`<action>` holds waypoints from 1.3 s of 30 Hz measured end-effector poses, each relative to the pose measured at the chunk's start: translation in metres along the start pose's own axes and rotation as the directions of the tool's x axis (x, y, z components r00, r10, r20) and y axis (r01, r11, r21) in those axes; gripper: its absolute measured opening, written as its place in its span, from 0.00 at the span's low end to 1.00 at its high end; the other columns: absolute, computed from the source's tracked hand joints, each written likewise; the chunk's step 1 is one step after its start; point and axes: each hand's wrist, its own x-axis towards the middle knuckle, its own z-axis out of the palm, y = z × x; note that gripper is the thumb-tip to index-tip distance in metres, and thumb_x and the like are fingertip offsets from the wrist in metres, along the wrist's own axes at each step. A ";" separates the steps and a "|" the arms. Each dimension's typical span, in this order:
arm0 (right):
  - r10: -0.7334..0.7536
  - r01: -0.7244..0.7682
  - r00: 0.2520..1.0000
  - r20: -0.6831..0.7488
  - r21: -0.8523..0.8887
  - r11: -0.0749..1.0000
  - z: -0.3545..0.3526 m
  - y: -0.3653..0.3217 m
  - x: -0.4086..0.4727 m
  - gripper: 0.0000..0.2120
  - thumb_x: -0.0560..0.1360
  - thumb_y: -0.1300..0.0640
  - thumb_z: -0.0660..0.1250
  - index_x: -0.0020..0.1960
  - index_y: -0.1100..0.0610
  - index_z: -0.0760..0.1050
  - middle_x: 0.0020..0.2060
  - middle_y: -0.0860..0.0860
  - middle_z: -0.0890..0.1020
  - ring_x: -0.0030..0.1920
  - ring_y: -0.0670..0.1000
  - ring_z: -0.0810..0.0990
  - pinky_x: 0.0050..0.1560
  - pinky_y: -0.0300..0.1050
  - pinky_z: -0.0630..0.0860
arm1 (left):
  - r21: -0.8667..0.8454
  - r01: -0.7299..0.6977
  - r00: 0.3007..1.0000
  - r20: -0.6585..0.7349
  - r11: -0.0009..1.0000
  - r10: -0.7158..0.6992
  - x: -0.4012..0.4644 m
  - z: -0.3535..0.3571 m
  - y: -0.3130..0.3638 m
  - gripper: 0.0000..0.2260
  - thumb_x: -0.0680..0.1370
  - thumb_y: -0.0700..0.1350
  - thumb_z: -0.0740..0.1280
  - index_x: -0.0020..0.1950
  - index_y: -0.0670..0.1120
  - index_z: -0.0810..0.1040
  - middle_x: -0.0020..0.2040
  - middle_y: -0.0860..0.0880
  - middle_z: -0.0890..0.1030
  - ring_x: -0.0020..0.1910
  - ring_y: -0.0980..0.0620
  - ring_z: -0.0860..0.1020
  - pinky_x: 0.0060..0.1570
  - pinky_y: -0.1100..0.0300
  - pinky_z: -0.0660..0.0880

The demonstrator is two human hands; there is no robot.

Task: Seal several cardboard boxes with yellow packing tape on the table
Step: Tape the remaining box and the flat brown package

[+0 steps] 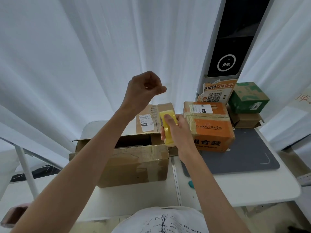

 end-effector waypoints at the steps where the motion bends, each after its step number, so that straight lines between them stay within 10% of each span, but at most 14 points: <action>1: -0.001 0.001 1.000 0.002 0.016 1.000 0.000 0.001 -0.001 0.13 0.83 0.48 0.63 0.61 0.56 0.71 0.35 0.52 0.83 0.32 0.49 0.80 0.35 0.39 0.79 | 0.046 -0.004 1.000 0.025 0.999 0.003 0.003 0.000 0.000 0.10 0.73 0.41 0.77 0.40 0.49 0.76 0.36 0.57 0.79 0.38 0.59 0.77 0.45 0.65 0.74; 13: 0.212 -0.225 0.974 0.084 0.201 0.953 -0.009 0.024 0.017 0.13 0.85 0.52 0.54 0.66 0.54 0.69 0.46 0.57 0.87 0.46 0.53 0.86 0.58 0.56 0.78 | 0.389 -0.375 0.888 0.411 0.841 0.205 -0.009 0.015 -0.034 0.47 0.57 0.53 0.87 0.64 0.45 0.61 0.61 0.51 0.62 0.58 0.51 0.75 0.56 0.50 0.79; 21: 0.157 -0.164 0.986 0.048 0.337 0.927 -0.010 0.025 0.029 0.08 0.84 0.51 0.59 0.61 0.50 0.73 0.53 0.58 0.84 0.47 0.54 0.84 0.57 0.58 0.78 | 0.261 -0.330 0.914 0.330 0.907 0.237 -0.007 0.014 -0.035 0.44 0.60 0.51 0.86 0.64 0.53 0.60 0.63 0.53 0.61 0.55 0.57 0.80 0.50 0.68 0.80; 36: 0.223 -0.234 0.967 0.123 0.086 0.968 0.014 0.057 0.045 0.18 0.82 0.50 0.57 0.66 0.59 0.71 0.38 0.56 0.85 0.38 0.53 0.83 0.45 0.52 0.76 | 0.374 -0.263 0.923 0.367 0.890 0.119 -0.020 0.003 -0.069 0.39 0.65 0.49 0.84 0.65 0.46 0.63 0.62 0.53 0.61 0.51 0.54 0.81 0.50 0.54 0.83; 39: 0.246 -0.250 0.963 0.106 0.025 0.968 0.018 0.062 0.046 0.19 0.80 0.42 0.60 0.62 0.54 0.72 0.46 0.57 0.85 0.49 0.56 0.84 0.56 0.56 0.78 | 0.368 -0.220 0.914 0.401 0.904 0.059 -0.025 0.004 -0.080 0.40 0.64 0.49 0.84 0.66 0.46 0.63 0.62 0.52 0.62 0.52 0.54 0.81 0.49 0.53 0.83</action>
